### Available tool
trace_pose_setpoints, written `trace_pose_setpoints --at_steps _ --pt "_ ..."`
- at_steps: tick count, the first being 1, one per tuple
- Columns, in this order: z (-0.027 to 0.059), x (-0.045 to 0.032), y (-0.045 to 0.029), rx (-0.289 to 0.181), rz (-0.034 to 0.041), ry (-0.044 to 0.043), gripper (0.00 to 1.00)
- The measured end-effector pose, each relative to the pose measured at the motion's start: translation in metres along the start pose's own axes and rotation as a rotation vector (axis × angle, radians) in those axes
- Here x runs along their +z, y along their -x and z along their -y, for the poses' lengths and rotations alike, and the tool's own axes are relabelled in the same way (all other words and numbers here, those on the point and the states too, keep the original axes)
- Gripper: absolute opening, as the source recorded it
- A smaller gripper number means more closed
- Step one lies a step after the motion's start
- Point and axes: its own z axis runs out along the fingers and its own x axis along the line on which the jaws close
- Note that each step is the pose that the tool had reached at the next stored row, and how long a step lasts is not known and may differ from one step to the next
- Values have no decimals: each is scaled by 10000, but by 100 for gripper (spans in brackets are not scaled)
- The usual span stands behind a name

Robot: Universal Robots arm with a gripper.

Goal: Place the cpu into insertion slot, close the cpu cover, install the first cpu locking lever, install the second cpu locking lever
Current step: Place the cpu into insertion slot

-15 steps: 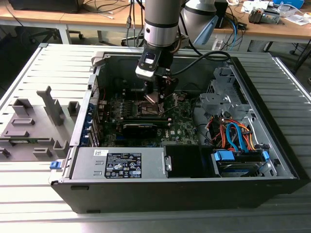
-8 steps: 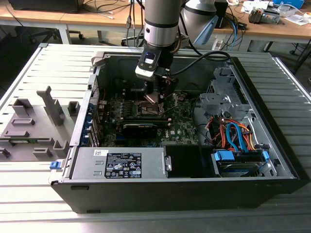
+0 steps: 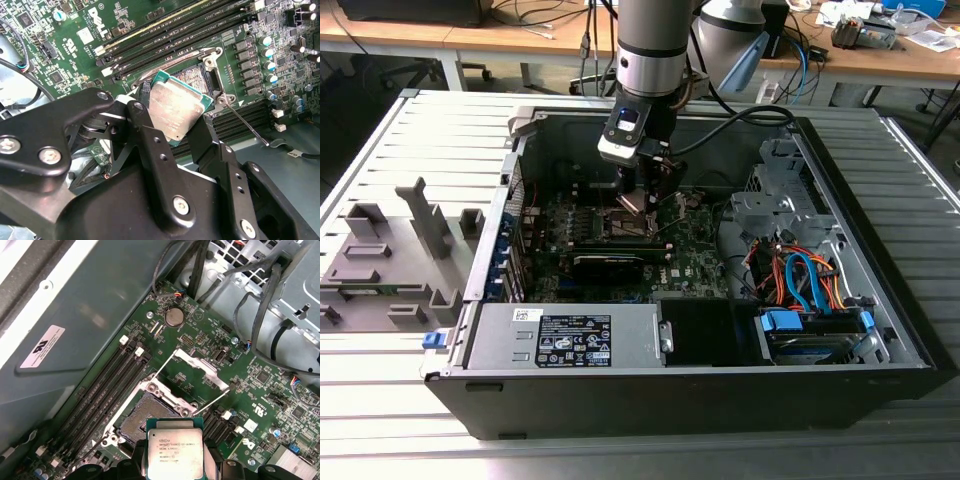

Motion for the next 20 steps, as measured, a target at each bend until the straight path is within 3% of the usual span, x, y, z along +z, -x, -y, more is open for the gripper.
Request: trace_pose_setpoints --at_steps 20 --pt "0 0 0 142 -5 -6 54"
